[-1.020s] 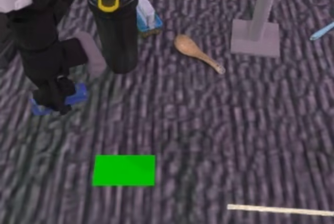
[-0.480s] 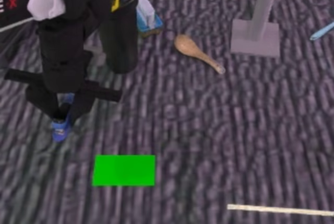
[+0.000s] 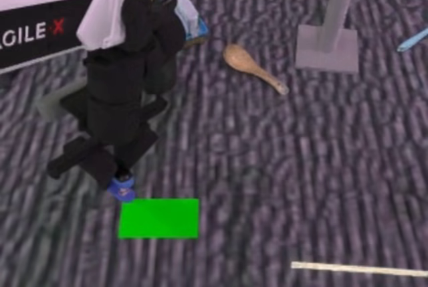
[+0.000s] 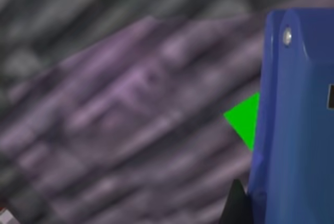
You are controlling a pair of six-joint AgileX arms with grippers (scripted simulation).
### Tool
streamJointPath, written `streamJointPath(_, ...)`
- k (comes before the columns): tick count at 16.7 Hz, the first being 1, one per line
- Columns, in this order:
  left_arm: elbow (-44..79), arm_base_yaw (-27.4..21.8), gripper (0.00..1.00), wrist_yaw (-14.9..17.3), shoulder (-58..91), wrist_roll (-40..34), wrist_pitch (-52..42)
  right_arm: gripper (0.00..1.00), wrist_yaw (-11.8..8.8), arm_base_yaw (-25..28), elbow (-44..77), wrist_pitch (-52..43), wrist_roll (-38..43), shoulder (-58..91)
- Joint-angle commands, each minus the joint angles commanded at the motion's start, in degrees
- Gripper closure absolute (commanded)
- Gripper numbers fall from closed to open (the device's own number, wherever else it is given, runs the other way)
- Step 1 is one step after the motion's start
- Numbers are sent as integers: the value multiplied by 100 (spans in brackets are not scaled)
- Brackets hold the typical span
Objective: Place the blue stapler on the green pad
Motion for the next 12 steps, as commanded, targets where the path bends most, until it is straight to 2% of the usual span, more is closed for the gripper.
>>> streamJointPath(3,-51,-225,100,151,-108,-1908,190,0,0,0,0,0,0,0)
streamJointPath(6,-81,-393,100,296,-270,-3339,451,0,0,0,0,0,0,0)
streamJointPath(9,-103,-493,100,409,-438,-4253,704,0,0,0,0,0,0,0)
streamJointPath(12,-116,-532,100,465,-533,-4635,846,0,0,0,0,0,0,0)
